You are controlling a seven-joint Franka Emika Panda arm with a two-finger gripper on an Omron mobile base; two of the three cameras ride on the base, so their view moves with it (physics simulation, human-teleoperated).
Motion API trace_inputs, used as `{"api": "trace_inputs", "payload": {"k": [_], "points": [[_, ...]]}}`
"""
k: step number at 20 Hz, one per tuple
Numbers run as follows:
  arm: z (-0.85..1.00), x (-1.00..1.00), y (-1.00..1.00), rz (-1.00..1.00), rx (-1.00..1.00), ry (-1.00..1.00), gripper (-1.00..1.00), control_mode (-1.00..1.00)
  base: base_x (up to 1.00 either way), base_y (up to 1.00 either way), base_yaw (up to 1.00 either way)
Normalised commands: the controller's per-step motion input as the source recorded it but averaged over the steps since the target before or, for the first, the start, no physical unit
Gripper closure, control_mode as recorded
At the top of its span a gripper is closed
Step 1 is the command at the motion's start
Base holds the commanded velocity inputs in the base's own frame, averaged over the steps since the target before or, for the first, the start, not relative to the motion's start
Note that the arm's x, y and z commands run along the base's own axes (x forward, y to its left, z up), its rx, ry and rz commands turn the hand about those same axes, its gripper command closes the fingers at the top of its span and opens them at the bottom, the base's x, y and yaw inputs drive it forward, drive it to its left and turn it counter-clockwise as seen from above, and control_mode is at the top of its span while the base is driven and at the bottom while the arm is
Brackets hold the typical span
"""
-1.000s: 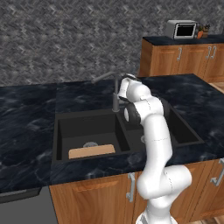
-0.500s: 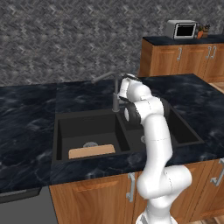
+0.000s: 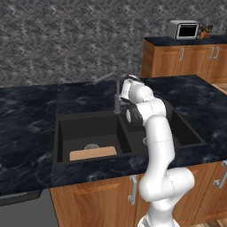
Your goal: Turn on the sink faucet with hot water and rinse the cutting board for ten seconds, then turn off the faucet. Push the cutting board to reach the water if necessary.
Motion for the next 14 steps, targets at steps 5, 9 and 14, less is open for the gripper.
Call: {"api": "trace_inputs", "payload": {"k": [5,9,14], "points": [[0.00,0.00,0.00,0.00,0.00,0.00,1.00,-1.00,0.00,0.00,0.00],[0.00,0.00,0.00,0.00,0.00,0.00,1.00,-1.00,0.00,0.00,0.00],[0.00,0.00,0.00,0.00,0.00,0.00,1.00,-1.00,0.00,0.00,0.00]]}}
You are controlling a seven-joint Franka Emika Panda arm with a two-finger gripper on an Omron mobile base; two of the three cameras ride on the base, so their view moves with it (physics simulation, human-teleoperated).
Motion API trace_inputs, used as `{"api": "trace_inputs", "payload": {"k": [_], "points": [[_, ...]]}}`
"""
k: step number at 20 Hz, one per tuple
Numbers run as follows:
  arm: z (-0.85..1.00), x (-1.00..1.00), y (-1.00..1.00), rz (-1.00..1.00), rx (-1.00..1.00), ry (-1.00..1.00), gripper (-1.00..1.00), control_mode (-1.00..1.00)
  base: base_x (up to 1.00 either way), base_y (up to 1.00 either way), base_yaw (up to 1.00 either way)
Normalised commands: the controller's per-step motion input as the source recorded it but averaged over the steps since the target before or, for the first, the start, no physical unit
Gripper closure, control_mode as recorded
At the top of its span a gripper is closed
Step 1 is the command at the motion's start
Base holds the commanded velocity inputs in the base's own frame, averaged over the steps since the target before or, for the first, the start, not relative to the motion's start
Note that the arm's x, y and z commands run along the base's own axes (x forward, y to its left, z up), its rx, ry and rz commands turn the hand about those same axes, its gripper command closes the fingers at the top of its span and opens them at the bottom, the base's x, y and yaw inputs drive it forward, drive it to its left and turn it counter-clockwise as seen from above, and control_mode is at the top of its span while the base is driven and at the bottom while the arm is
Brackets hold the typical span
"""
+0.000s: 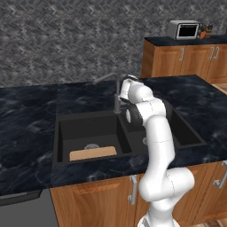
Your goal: Turn on the sink faucet with hot water and rinse the cutting board for ten seconds, then turn off the faucet. Push the cutting board to reach the water if necessary.
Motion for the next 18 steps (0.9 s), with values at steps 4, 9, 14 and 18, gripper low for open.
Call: {"api": "trace_inputs", "payload": {"k": [4,9,14,18], "points": [[0.00,0.00,0.00,0.00,0.00,0.00,1.00,-1.00,0.00,0.00,0.00],[0.00,0.00,0.00,0.00,0.00,0.00,1.00,-1.00,0.00,0.00,0.00],[0.00,0.02,0.00,0.00,0.00,0.00,1.00,-1.00,0.00,0.00,0.00],[0.00,0.03,0.00,0.00,0.00,0.00,1.00,-1.00,0.00,0.00,0.00]]}}
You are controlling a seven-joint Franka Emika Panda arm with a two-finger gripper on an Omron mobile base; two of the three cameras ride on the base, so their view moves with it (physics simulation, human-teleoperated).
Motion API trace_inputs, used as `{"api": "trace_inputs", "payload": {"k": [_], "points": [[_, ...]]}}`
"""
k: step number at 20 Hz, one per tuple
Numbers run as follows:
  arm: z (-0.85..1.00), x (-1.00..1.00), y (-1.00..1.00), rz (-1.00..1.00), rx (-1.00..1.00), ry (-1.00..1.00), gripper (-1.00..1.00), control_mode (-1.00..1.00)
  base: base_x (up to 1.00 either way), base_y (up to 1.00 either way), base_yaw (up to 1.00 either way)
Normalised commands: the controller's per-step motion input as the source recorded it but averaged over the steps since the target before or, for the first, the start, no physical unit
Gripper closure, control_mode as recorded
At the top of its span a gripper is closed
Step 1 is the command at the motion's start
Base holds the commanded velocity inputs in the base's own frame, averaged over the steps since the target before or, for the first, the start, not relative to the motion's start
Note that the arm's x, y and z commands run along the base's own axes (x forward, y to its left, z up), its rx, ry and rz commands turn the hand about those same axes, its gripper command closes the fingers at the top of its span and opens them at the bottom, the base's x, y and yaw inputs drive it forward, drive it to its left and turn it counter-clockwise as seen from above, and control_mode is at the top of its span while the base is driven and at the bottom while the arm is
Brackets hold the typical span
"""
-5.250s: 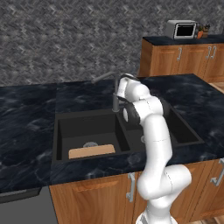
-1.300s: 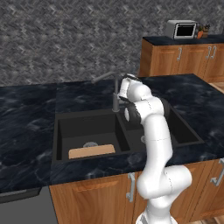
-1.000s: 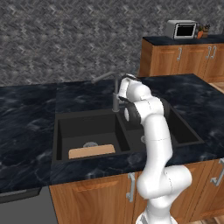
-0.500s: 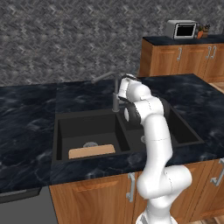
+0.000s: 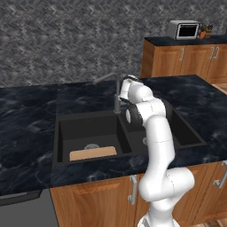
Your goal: Turn on the sink faucet with hot water and rinse the cutting board for ten seconds, then turn off the faucet. Push the cutting board to reach the water if necessary.
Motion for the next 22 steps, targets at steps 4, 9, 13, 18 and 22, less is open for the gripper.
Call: {"api": "trace_inputs", "payload": {"k": [4,9,13,18,22], "points": [[0.00,0.03,0.00,0.00,0.00,0.00,1.00,-1.00,0.00,0.00,0.00],[0.00,0.00,-0.07,0.00,0.00,0.00,1.00,-1.00,0.00,0.00,0.00],[0.01,0.04,-0.13,0.00,0.02,0.00,1.00,-1.00,0.00,0.00,0.00],[0.00,0.22,0.00,0.00,0.00,0.00,1.00,-1.00,0.00,0.00,0.00],[0.00,0.26,0.00,0.00,0.00,0.00,1.00,-1.00,0.00,0.00,0.00]]}}
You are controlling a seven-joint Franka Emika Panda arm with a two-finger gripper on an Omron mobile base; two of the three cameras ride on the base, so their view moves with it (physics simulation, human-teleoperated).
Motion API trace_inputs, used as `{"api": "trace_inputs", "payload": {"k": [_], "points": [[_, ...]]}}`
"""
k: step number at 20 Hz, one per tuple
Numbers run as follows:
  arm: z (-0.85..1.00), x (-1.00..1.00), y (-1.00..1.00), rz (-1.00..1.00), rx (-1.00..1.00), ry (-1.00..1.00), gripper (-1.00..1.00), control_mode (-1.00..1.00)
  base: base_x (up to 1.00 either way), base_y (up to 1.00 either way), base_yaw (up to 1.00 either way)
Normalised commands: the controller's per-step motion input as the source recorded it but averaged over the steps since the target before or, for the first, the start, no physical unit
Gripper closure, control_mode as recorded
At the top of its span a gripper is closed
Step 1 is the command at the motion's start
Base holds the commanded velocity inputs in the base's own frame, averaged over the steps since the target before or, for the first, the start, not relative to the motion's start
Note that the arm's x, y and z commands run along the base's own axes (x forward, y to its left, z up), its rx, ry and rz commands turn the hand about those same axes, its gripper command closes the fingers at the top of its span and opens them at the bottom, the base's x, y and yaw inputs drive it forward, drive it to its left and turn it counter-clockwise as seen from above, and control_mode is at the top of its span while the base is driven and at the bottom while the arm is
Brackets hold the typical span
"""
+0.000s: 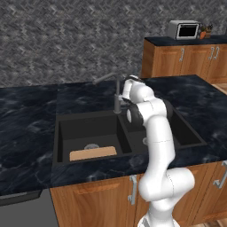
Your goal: Turn on the sink faucet with hot water and rinse the cutting board for ten seconds, then turn off the faucet. Push the cutting board to reach the water if necessary.
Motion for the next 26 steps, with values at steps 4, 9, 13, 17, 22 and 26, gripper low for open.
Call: {"api": "trace_inputs", "payload": {"k": [4,9,13,17,22,26], "points": [[0.00,0.06,0.00,0.00,0.00,0.00,1.00,-1.00,0.00,0.00,0.00],[0.00,0.01,0.00,0.00,0.00,0.00,1.00,-1.00,0.00,0.00,0.00],[0.00,0.13,0.00,0.00,0.00,0.00,1.00,-1.00,0.00,0.00,0.00],[0.00,0.13,0.00,0.00,0.00,0.00,1.00,-1.00,0.00,0.00,0.00],[0.00,0.08,0.00,0.00,0.00,0.00,1.00,-1.00,0.00,0.00,0.00],[0.00,0.00,0.00,0.00,0.00,0.00,1.00,-1.00,0.00,0.00,0.00]]}}
